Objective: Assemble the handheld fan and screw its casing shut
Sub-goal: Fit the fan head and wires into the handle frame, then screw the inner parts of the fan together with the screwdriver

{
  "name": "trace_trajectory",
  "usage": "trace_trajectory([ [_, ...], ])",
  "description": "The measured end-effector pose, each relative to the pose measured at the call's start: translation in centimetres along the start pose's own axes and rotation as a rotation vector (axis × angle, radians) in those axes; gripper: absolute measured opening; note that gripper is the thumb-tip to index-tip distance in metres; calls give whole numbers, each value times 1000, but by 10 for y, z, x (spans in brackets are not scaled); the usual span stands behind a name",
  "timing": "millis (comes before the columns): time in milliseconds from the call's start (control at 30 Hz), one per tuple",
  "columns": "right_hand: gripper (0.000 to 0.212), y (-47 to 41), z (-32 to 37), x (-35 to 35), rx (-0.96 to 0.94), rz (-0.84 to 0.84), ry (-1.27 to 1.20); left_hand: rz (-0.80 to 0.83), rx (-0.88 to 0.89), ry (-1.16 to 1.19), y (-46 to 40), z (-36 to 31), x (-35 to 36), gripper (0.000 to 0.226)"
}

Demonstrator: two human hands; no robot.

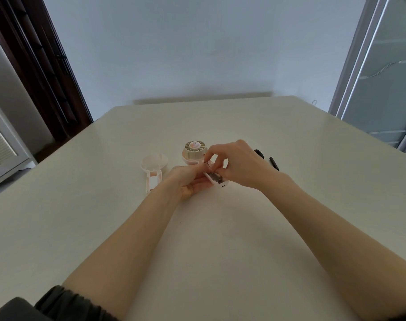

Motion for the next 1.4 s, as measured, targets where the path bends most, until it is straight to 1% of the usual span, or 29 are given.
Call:
trace_trajectory([
  [100, 20, 0, 1, 0, -19, 5, 13, 2, 6, 0, -1, 0, 0, 9],
  [267, 21, 0, 0, 1, -31, 23, 33, -8, 7, -5, -1, 0, -1, 9],
  [600, 31, 1, 0, 4, -18, 30, 28, -11, 2, -18, -2, 1, -1, 9],
  [767, 27, 1, -3, 2, 31, 10, -11, -14, 1, -11, -2, 0, 0, 9],
  [900, 12, -2, -1, -4, 56, -68, -33, -23, -10, 8, -2, 0, -1, 11],
  [967, 8, -4, -1, -5, 63, -84, -5, -31, -15, 13, -2, 1, -2, 10],
  [1067, 13, -5, -6, -2, 129, -57, 46, -33, -18, 21, -2, 1, -1, 11],
  [1200, 17, -2, -11, 5, 220, -38, 24, -40, -11, 13, 0, 1, -1, 11],
  [1267, 13, -3, -17, 2, 263, -94, 15, -49, -12, 22, -1, 1, -1, 10],
  [1333, 9, -4, -28, -11, 342, -226, 4, -60, -22, 42, -2, 1, -2, 9],
  [1400, 10, -1, -44, -25, 450, -350, 13, -68, -33, 57, -2, 2, -3, 10],
])
Point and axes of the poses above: each hand's wrist, its own y-axis away from the middle knuckle, its own x-axis out of the palm, z = x × y, the point moved 7 cm from there along -y, towards the middle knuckle, and after that the axes turned 12 degrees about -z, right-handed, at the moved point
